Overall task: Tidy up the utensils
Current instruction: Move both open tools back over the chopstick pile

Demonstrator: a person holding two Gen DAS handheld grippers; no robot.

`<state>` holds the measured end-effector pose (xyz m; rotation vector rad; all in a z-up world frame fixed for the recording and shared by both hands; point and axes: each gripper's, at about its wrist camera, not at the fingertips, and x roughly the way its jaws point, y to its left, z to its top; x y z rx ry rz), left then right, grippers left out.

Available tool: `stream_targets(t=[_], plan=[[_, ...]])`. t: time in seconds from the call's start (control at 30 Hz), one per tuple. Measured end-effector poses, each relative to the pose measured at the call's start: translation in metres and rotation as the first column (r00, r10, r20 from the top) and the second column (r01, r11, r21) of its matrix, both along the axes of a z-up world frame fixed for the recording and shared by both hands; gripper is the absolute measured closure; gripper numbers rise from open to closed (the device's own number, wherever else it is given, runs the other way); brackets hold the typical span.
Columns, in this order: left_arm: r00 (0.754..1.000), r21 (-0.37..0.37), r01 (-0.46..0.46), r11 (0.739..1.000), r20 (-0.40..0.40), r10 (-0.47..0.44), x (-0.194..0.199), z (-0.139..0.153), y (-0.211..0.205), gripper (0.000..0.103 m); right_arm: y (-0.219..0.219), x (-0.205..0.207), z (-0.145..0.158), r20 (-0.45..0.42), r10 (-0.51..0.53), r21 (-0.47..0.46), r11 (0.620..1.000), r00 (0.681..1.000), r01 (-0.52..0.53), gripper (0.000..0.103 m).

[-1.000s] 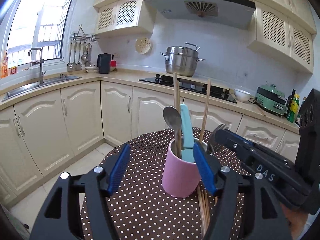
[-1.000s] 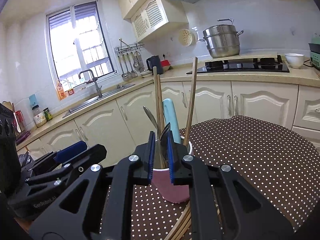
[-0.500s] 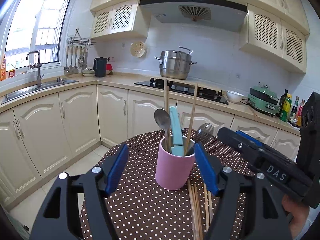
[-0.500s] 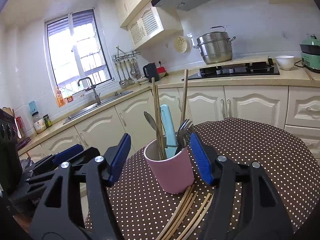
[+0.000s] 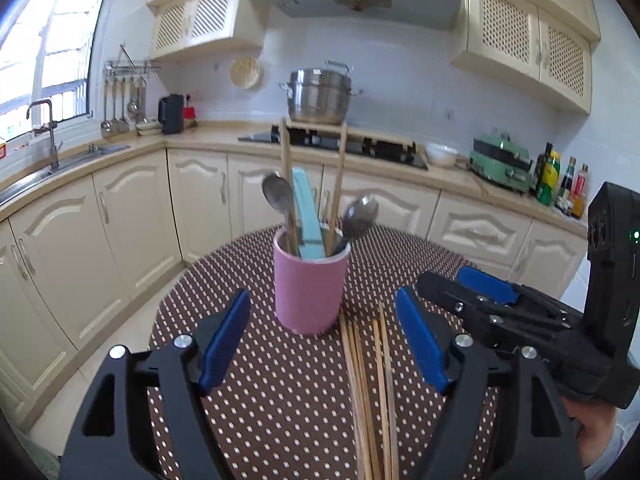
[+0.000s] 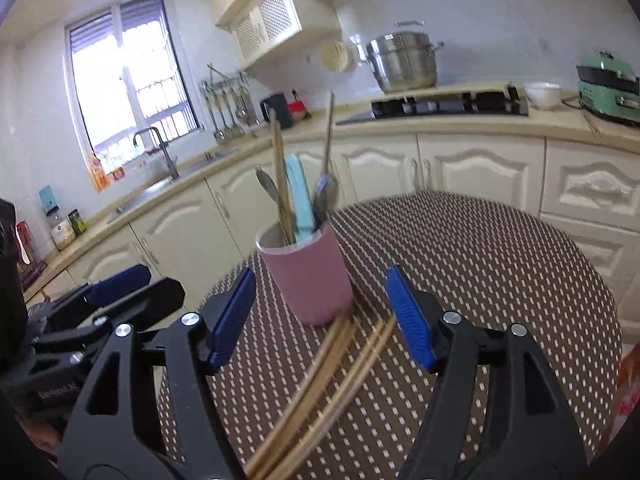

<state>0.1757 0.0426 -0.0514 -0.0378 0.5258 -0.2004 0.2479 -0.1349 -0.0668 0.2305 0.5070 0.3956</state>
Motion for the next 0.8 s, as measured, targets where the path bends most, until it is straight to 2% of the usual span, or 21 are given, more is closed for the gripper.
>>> stream_targets(t=[0.4,0.8], plan=[[0.98,0.043,0.051,0.998,-0.194,-0.042,0.007,-0.039,-0.017,0.029,-0.02,-0.021,-0.04,-0.096,-0.015,0.004,1.0,0.995,0.016,0.034],[0.928,0.02,0.081,0.997,-0.365,-0.068,0.026,-0.075,-0.014,0.029,-0.026,-0.024,-0.068,-0.137,-0.059,-0.046,0.998,0.989,0.053,0.034]])
